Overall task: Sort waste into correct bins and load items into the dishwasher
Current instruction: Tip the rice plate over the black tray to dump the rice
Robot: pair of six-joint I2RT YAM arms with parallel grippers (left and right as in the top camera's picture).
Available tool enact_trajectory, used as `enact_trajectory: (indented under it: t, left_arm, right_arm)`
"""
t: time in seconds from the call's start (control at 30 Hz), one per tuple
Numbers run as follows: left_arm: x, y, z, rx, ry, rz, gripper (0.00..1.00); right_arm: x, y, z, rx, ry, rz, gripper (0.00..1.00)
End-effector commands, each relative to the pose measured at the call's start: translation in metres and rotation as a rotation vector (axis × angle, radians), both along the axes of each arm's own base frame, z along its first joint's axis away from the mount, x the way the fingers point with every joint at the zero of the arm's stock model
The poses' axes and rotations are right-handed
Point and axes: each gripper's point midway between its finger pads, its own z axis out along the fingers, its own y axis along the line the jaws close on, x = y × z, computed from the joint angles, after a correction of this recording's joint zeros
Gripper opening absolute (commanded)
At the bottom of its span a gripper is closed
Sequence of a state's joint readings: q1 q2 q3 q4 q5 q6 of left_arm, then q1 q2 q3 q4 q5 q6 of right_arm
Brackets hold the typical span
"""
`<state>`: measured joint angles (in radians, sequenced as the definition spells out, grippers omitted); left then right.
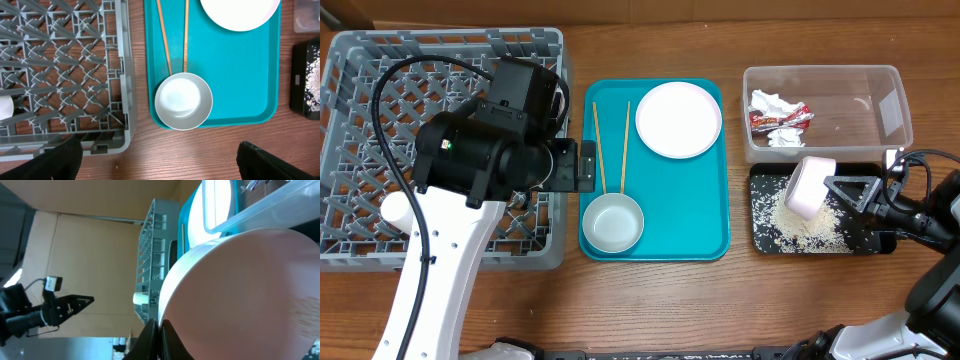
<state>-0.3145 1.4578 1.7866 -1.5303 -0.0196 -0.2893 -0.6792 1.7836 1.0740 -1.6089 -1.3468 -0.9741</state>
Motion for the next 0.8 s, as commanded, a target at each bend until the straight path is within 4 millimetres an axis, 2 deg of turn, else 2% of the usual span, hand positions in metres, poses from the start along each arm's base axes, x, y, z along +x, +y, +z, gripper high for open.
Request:
enact_trajectory:
  t: [0.0, 0.03, 0.1, 0.13, 0.2, 0.23, 0.3, 0.37, 0.43, 0.53, 0.6, 0.7, 0.77]
  left_arm:
    - [0.001, 0.001, 0.007, -0.006, -0.025, 0.012, 1.00]
    - [0.001, 0.001, 0.007, -0.006, -0.025, 0.012, 1.00]
    - [0.001, 0.001, 0.007, -0.006, -0.025, 0.012, 1.00]
    - [0.001, 0.001, 0.007, -0.006, -0.025, 0.012, 1.00]
    - [0.001, 0.001, 0.007, -0.006, -0.025, 0.012, 1.00]
    - [0.001, 0.001, 0.007, -0.006, -0.025, 0.012, 1.00]
    - [0.001, 0.001, 0.007, -0.006, -0.025, 0.012, 1.00]
    - [0.001, 0.001, 0.007, -0.006, -0.025, 0.012, 1.00]
    - [0.001, 0.001, 0.007, -0.006, -0.025, 0.012, 1.00]
    - [0.001, 0.001, 0.007, -0.006, -0.025, 0.012, 1.00]
    - [0.001, 0.001, 0.007, -0.006, -0.025, 0.012, 1.00]
    - [0.001, 0.001, 0.007, -0.006, -0.025, 0.012, 1.00]
    - [0.001, 0.001, 0.007, -0.006, -0.025, 0.012, 1.00]
  right_arm:
    - [0.007, -0.004, 0.013, 0.003, -0.113, -0.044, 0.04]
    - [0.008, -0.005, 0.011, 0.050, -0.038, -0.056, 0.04]
    - [0.009, -0.006, 0.009, 0.038, -0.051, -0.057, 0.04]
    - [0.010, -0.007, 0.010, 0.089, 0.014, -0.073, 0.04]
    - [0.007, -0.004, 0.017, 0.046, -0.076, -0.064, 0.04]
    - [0.006, -0.004, 0.014, 0.002, -0.120, -0.045, 0.04]
    - [0.004, -0.002, 0.016, 0.051, -0.051, -0.052, 0.04]
    - [0.003, -0.002, 0.016, 0.006, -0.105, -0.039, 0.04]
    - [0.005, -0.004, 0.014, 0.041, -0.045, -0.051, 0.04]
    - [0.002, -0.001, 0.018, -0.003, -0.102, -0.027, 0.04]
    - [0.000, 0.001, 0.018, 0.000, -0.081, -0.016, 0.04]
    - [-0.011, 0.025, 0.031, -0.080, -0.134, 0.077, 0.04]
    - [-0.022, 0.051, 0.052, -0.159, -0.212, 0.169, 0.04]
